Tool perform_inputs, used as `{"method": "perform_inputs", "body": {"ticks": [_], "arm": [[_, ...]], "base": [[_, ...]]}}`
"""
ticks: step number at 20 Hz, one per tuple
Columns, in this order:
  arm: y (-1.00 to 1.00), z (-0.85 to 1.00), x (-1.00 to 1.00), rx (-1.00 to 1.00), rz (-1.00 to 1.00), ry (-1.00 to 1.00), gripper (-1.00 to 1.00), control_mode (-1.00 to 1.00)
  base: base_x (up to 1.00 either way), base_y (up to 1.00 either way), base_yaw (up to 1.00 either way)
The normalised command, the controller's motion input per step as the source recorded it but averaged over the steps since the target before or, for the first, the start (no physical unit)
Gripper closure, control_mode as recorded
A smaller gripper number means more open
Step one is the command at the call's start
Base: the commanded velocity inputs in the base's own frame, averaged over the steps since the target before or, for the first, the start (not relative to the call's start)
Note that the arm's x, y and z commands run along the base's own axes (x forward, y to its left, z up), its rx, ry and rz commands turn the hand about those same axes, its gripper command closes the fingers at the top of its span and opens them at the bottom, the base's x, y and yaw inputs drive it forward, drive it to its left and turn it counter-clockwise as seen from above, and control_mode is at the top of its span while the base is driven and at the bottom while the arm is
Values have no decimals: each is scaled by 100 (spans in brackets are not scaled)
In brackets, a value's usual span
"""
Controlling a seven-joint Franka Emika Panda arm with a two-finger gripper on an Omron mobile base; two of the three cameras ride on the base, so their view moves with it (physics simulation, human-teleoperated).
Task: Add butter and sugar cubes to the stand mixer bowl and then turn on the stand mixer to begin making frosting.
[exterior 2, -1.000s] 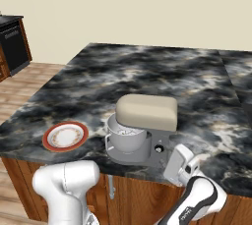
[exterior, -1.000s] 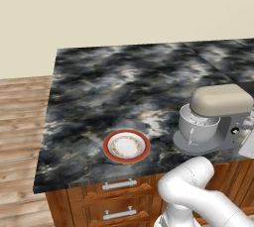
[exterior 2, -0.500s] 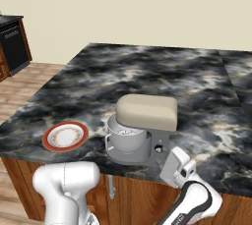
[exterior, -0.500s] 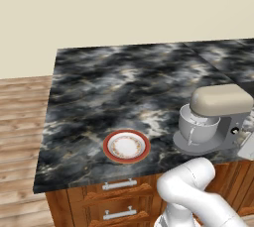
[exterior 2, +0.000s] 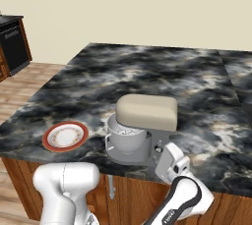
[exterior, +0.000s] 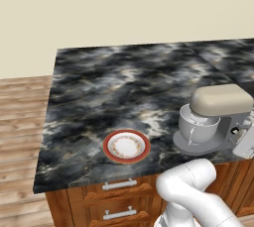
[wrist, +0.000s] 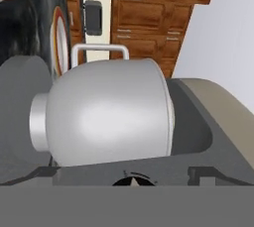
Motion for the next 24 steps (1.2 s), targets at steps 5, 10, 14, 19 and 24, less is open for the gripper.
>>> {"method": "perform_inputs", "body": {"ticks": [5, 10, 14, 19, 24], "arm": [[-6, 0, 21, 0, 0, 0, -100, -100], [-37, -5, 12, 0, 1, -1, -100, -100], [-23, -4, 15, 0, 0, 0, -100, -100], [0, 0, 5, 0, 0, 0, -100, -100], [2, 0, 12, 0, 0, 0, 100, -100]], "base": [[0, 0, 0], [0, 0, 0], [0, 0, 0], [0, 0, 0], [0, 0, 0]]}}
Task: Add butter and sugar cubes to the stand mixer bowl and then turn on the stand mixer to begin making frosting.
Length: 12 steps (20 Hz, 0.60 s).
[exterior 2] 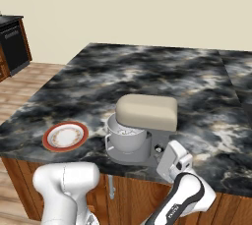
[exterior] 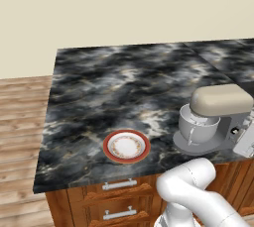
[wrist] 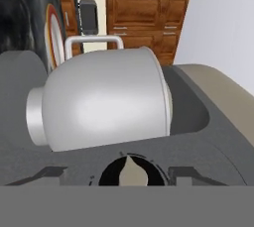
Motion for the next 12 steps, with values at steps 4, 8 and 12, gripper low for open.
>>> {"method": "perform_inputs", "body": {"ticks": [4, 8, 12], "arm": [[0, 0, 13, 0, 0, 0, 100, -100], [0, 0, 14, 0, 0, 0, 100, -100], [-1, 3, 14, 0, 0, 0, 100, -100]], "base": [[0, 0, 0], [0, 0, 0], [0, 0, 0]]}}
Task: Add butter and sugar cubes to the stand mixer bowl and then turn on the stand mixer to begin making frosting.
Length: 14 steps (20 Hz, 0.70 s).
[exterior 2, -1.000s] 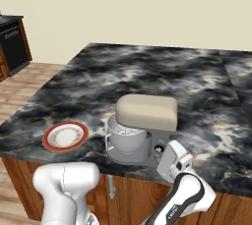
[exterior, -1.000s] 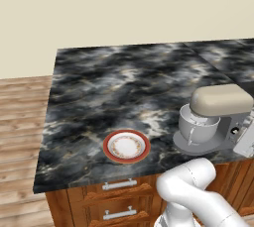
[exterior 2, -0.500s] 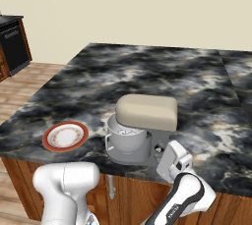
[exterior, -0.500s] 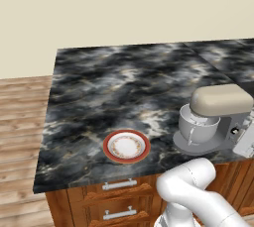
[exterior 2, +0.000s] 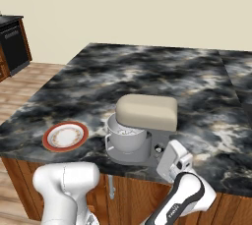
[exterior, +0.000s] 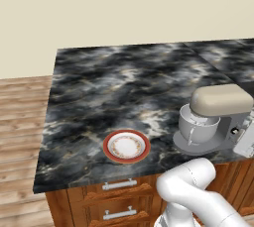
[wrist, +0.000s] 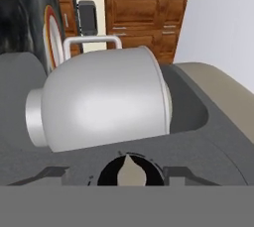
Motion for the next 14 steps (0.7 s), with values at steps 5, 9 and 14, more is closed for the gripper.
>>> {"method": "perform_inputs", "body": {"ticks": [5, 9, 14], "arm": [[-8, 21, 22, 0, 0, 5, 100, -100], [-5, 14, 24, 0, 0, 5, 100, -100], [0, 0, 9, 0, -3, 0, 100, -100]], "base": [[0, 0, 0], [0, 0, 0], [0, 0, 0]]}}
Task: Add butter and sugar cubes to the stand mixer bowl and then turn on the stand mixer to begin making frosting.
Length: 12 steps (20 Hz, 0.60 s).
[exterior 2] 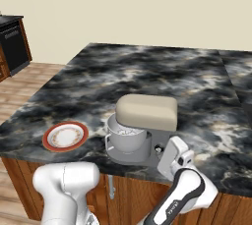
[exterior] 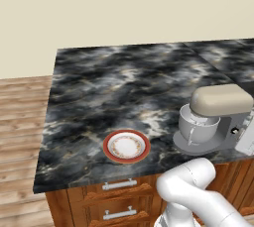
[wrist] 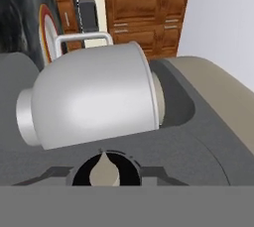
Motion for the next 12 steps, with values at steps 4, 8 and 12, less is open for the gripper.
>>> {"method": "perform_inputs", "body": {"ticks": [4, 8, 12], "arm": [[0, -15, 5, 6, -8, 1, 100, -100], [-10, -3, 4, 18, -8, 6, 100, -100], [-22, 0, 1, 15, -8, 2, 100, -100]], "base": [[0, 0, 0], [0, 0, 0], [0, 0, 0]]}}
